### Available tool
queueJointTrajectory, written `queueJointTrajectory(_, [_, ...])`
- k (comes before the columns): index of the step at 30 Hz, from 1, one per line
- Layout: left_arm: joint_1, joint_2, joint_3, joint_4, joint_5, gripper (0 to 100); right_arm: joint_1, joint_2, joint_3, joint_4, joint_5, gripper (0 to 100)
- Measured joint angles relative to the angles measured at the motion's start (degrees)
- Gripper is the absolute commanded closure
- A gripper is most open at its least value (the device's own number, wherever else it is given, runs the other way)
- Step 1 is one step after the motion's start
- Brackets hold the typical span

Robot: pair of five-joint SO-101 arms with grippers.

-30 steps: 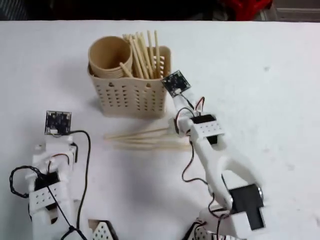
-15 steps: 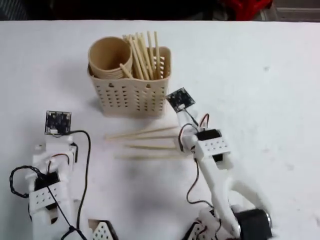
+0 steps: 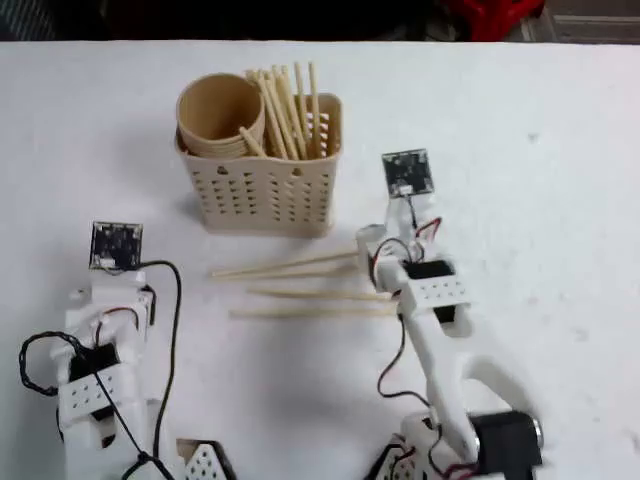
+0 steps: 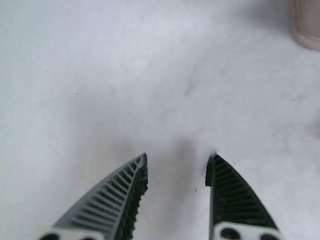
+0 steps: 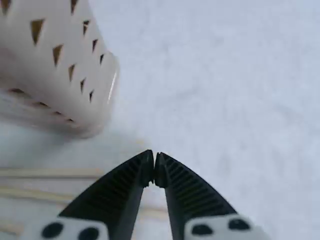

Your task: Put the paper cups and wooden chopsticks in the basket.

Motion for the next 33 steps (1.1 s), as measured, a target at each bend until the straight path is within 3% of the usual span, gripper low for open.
queueJointTrajectory(7, [0.0, 0.0, 0.0, 0.0, 0.0, 80, -0.3, 15.1, -7.2, -0.2, 0.0, 98.1])
queueJointTrajectory(15, [0.0, 0.0, 0.0, 0.0, 0.0, 80, 0.4, 20.7, -19.9, 23.5, 0.1, 98.1])
queueJointTrajectory(19, [0.0, 0.0, 0.0, 0.0, 0.0, 80, 0.4, 20.8, -20.6, 28.8, 5.4, 98.1])
queueJointTrajectory(26, [0.0, 0.0, 0.0, 0.0, 0.0, 80, -0.1, 13.8, -13.6, 29.7, 6.9, 98.1])
queueJointTrajectory(33, [0.0, 0.0, 0.0, 0.0, 0.0, 80, -5.8, -2.4, -0.7, 28.3, 9.5, 97.8])
